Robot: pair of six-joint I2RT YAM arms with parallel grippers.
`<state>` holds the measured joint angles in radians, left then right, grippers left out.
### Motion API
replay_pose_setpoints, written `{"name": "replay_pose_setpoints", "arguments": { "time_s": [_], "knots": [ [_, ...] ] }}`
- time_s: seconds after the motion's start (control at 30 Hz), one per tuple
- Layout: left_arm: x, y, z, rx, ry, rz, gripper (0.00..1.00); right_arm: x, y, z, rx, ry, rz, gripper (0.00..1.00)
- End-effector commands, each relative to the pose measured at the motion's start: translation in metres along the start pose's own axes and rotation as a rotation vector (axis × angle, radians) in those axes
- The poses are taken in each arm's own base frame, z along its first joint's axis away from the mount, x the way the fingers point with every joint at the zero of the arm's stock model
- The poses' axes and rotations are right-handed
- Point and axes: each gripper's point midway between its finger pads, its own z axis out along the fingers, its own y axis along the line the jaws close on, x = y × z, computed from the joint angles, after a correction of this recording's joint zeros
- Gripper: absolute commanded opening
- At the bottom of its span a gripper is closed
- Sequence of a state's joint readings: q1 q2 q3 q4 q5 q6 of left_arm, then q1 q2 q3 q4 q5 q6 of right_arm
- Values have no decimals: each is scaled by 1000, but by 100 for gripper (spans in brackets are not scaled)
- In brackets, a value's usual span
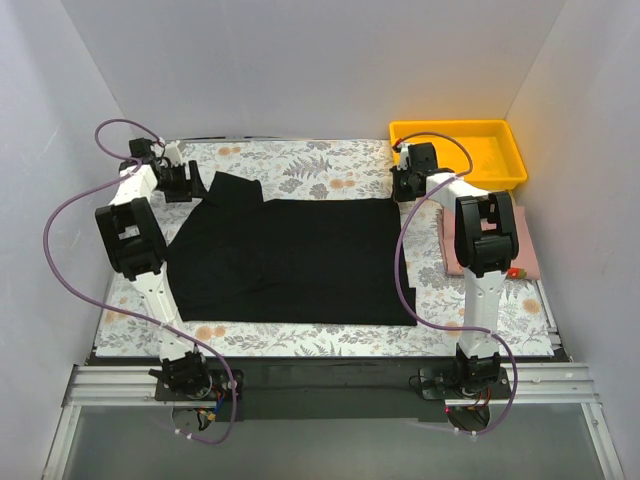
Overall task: Fold and stack the t-shirts
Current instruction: Fold the tshirt
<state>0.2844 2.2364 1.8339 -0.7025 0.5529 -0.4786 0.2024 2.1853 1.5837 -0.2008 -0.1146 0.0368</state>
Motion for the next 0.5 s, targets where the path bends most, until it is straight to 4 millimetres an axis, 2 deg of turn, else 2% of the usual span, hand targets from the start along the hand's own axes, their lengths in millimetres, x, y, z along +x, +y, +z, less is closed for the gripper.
{"name": "replay_pose_setpoints", "arguments": {
  "time_s": [0.0,0.27,0.47],
  "knots": [
    [-29,-5,1,-32,-56,71,67,27,8,-2,-40,77,14,1],
    [-36,-8,49,-48,-36,114,65,24,7,-10,-33,64,-4,1],
    [-34,-11,80,-96,-10,166,57,19,9,-15,-40,51,-16,1]
  ]
}}
